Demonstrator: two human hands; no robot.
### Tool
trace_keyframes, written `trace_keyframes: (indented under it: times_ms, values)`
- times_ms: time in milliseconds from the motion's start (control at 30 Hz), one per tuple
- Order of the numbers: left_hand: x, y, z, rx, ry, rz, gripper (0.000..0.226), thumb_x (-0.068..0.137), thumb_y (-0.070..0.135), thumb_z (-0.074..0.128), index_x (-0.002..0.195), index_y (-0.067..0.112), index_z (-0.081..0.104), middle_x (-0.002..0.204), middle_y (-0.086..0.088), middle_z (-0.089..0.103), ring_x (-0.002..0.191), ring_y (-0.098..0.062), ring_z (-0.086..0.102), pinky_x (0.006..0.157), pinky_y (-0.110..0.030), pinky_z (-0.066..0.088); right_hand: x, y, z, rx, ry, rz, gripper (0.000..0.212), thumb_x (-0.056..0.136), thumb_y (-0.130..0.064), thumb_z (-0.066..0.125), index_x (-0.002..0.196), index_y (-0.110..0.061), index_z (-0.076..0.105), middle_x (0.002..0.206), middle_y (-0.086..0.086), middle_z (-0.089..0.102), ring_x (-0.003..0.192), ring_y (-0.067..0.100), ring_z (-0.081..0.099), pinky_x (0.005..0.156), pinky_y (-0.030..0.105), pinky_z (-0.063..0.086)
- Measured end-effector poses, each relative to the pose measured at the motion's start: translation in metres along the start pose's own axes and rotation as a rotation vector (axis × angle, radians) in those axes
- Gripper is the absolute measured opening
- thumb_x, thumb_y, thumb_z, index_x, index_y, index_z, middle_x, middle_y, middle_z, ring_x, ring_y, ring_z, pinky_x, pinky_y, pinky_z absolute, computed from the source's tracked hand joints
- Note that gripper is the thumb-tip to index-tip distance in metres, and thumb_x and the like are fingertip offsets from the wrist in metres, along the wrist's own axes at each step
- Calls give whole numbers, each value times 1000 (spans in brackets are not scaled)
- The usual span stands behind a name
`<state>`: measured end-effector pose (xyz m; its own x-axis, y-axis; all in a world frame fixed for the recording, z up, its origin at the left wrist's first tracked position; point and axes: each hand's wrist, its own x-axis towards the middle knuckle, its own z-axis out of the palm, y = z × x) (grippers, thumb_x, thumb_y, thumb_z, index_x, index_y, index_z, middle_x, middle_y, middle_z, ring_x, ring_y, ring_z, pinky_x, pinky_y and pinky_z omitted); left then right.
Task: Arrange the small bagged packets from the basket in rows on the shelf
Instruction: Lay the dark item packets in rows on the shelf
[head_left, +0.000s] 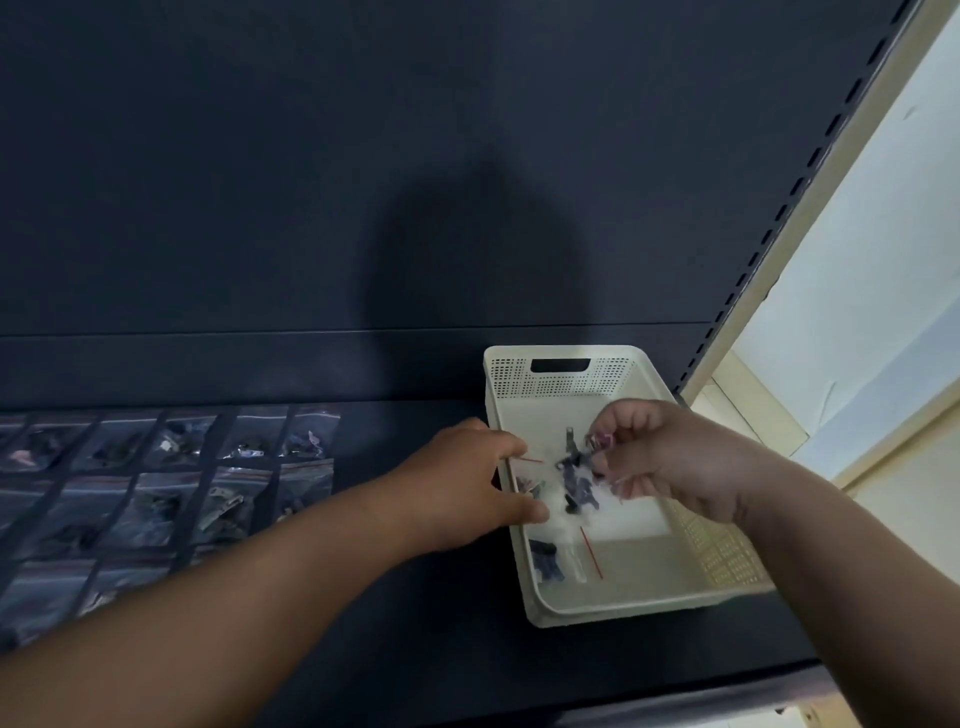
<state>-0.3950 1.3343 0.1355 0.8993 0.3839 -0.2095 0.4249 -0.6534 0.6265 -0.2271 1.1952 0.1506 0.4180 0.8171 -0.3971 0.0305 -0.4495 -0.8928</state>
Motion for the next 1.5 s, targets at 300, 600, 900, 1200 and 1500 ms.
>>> trace_keyframes:
  times_ms: [300,600,900,1200,1500]
  values:
    - [-6,14,-19,-680,76,-116,22,84,22,69,104,18,61,103,-6,70,87,-11,63,76,-23,49,1,-35,23,294,-59,-130,21,81,14,57,80,-7,57,75,12,63,62,18,63,55,23,54]
    - [-1,26,-24,-772,118,-186,12,88,10,61,78,15,56,75,-3,66,60,-10,57,58,-21,45,-6,-46,28,-156,190,-134,20,79,2,69,76,-14,59,65,4,61,54,11,56,53,24,47]
    - [-5,24,-29,-1006,119,-258,16,84,1,55,76,15,51,92,-12,67,78,-23,63,66,-32,56,-20,-44,42,-77,280,-169,22,79,0,69,71,-15,56,67,6,61,58,14,57,57,25,48]
    - [-61,-24,-61,-1137,39,-306,13,91,17,50,98,9,58,88,-15,62,67,-24,62,61,-35,56,-11,-63,109,391,39,-123,13,89,3,52,86,-9,58,64,9,57,53,16,49,48,21,46]
    - [-121,-94,-98,-942,7,-284,12,88,15,64,77,16,58,71,-4,62,58,-12,59,49,-25,53,8,-94,204,85,8,-188,26,81,7,63,96,-13,56,68,2,62,52,11,56,51,23,46]
